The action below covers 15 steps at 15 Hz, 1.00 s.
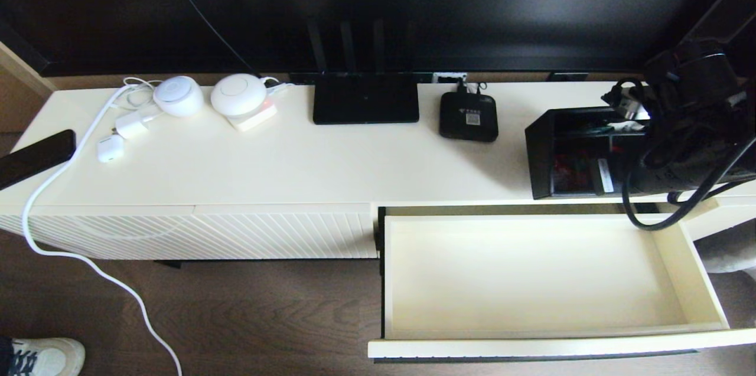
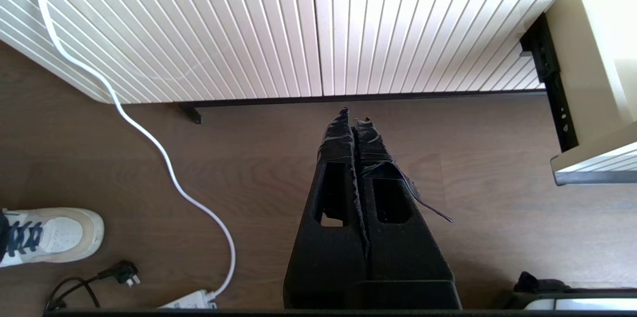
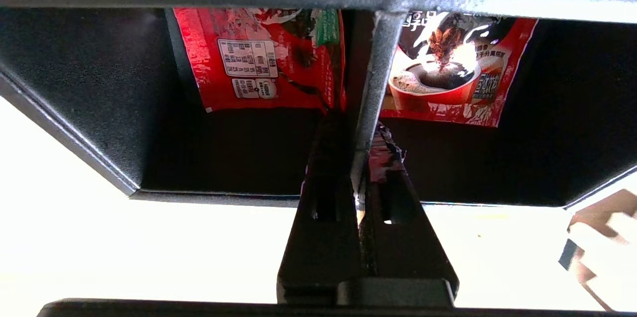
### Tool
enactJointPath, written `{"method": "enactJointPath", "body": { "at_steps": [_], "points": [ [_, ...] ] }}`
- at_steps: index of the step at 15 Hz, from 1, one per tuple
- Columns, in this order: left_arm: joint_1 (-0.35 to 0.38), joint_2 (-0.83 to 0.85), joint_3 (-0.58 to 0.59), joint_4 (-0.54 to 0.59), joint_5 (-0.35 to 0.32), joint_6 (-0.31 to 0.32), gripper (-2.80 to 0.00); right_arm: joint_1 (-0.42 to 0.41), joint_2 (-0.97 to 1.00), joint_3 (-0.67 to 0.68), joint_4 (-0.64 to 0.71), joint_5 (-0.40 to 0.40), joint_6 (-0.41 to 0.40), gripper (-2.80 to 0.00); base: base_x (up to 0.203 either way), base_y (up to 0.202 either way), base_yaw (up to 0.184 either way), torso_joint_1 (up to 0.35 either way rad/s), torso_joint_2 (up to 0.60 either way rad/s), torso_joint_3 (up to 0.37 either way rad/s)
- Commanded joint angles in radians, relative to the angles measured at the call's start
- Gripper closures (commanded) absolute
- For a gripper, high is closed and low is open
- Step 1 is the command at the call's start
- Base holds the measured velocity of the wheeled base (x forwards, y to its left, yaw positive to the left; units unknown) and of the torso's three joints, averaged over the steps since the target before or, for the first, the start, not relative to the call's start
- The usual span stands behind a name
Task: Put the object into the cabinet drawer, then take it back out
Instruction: Take the storage box out of the drawer and put it on the table
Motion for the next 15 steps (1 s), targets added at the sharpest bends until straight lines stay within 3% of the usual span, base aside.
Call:
{"method": "enactJointPath", "body": {
  "at_steps": [1,15],
  "points": [
    [0.0,0.002,0.001,0.0,0.0,0.001,0.0,-0.015,0.053,-0.045,0.002,0.0,0.004,0.0,0.0,0.0,0.0,0.0,0.0,0.0],
    [0.0,0.0,-0.001,0.0,0.0,0.001,0.0,-0.035,0.088,-0.135,-0.007,0.041,0.064,0.0,0.0,0.0,0.0,0.0,0.0,0.0]
  ]
}}
